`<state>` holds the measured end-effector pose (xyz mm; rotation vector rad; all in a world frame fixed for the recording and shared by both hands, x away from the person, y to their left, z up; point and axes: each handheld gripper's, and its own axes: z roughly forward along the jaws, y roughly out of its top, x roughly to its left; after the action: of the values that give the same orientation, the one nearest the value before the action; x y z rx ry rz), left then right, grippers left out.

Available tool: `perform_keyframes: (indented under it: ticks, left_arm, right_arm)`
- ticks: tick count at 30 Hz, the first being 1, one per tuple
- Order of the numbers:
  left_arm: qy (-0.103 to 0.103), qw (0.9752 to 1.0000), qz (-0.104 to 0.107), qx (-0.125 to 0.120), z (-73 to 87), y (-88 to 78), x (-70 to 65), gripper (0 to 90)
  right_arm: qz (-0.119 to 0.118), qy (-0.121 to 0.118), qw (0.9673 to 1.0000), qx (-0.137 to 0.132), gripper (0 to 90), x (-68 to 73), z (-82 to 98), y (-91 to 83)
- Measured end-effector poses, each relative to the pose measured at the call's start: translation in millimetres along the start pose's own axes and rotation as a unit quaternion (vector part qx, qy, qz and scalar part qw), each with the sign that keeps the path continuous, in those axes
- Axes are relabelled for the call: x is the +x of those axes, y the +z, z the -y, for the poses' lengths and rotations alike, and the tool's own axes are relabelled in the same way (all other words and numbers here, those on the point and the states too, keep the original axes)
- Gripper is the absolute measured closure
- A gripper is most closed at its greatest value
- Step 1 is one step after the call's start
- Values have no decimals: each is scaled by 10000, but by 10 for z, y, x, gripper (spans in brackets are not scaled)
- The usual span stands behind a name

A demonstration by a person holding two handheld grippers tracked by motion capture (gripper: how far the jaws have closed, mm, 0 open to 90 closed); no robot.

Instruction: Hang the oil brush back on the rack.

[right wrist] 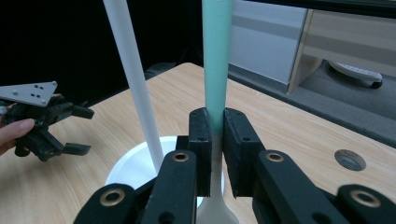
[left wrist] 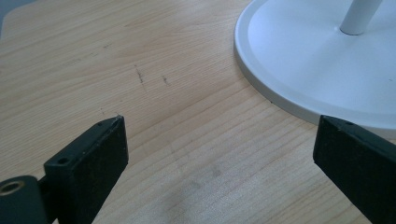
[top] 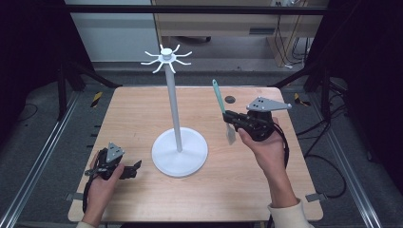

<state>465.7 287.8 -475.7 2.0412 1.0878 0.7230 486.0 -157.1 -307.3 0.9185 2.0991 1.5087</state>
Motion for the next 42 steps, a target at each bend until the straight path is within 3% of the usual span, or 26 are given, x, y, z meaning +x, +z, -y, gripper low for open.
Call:
perform_keyframes:
  ticks: [22,35,42]
  left_arm:
    - [11,10000,-28,16,1,-1,3,29]
    - [4,10000,-82,9,7,-8,10,29]
    - [17,10000,-82,13,8,-7,11,29]
  right_arm:
    - [-230,-121,9992,-318,820,147,-144,-32]
    - [-331,-295,9985,-328,820,301,-221,42]
    - [-319,-351,9983,-332,821,319,-274,17]
